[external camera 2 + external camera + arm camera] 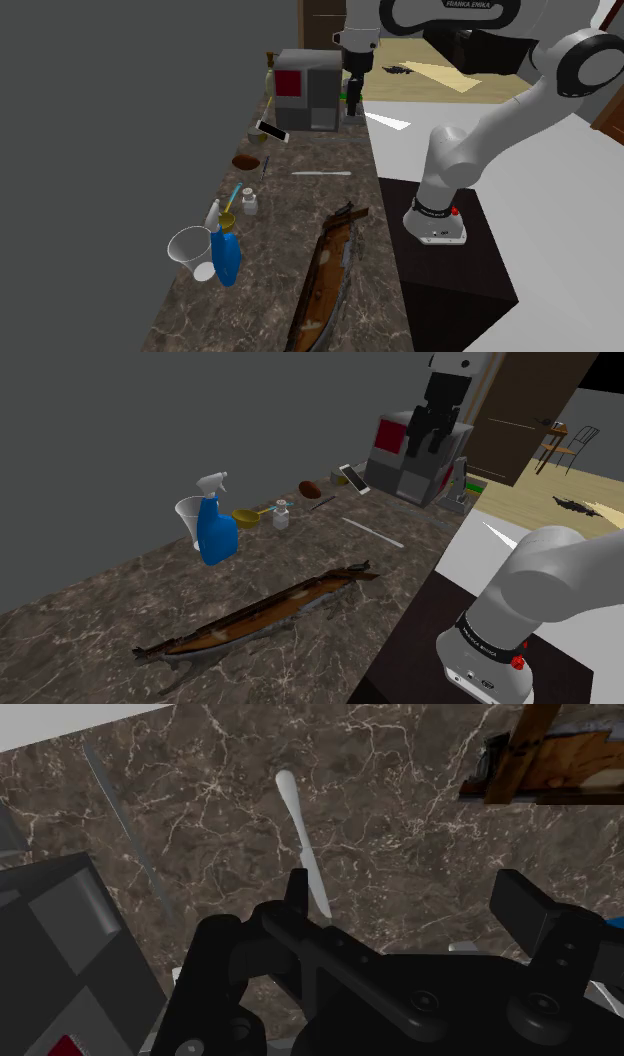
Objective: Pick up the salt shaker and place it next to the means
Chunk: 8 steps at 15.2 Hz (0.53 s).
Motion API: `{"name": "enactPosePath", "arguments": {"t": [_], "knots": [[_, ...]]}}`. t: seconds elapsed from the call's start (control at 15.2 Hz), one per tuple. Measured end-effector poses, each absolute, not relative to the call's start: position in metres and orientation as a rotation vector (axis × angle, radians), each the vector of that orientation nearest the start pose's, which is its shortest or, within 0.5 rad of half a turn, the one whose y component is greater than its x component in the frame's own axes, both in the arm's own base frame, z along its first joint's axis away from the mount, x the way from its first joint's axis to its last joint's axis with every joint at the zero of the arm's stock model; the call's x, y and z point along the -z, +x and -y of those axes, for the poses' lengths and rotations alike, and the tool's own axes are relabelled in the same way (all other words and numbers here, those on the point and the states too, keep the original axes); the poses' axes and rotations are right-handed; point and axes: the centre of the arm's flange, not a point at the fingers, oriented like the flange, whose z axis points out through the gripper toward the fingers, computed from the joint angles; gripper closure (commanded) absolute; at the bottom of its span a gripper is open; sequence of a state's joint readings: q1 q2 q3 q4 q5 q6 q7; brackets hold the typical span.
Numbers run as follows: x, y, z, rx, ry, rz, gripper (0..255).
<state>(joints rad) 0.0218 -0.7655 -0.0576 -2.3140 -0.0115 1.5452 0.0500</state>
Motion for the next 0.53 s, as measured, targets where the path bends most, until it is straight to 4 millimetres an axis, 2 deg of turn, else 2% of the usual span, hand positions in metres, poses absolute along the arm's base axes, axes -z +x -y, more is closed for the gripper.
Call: {"name": "enactPosePath", "arguments": {"t": [0.13,0.53], "knots": [[-0.599,0.315,0.016,-0.008,-3.112,-0.11,0],[-0.564,0.369,-0.018,-0.011,-3.114,-0.121,0]]}}
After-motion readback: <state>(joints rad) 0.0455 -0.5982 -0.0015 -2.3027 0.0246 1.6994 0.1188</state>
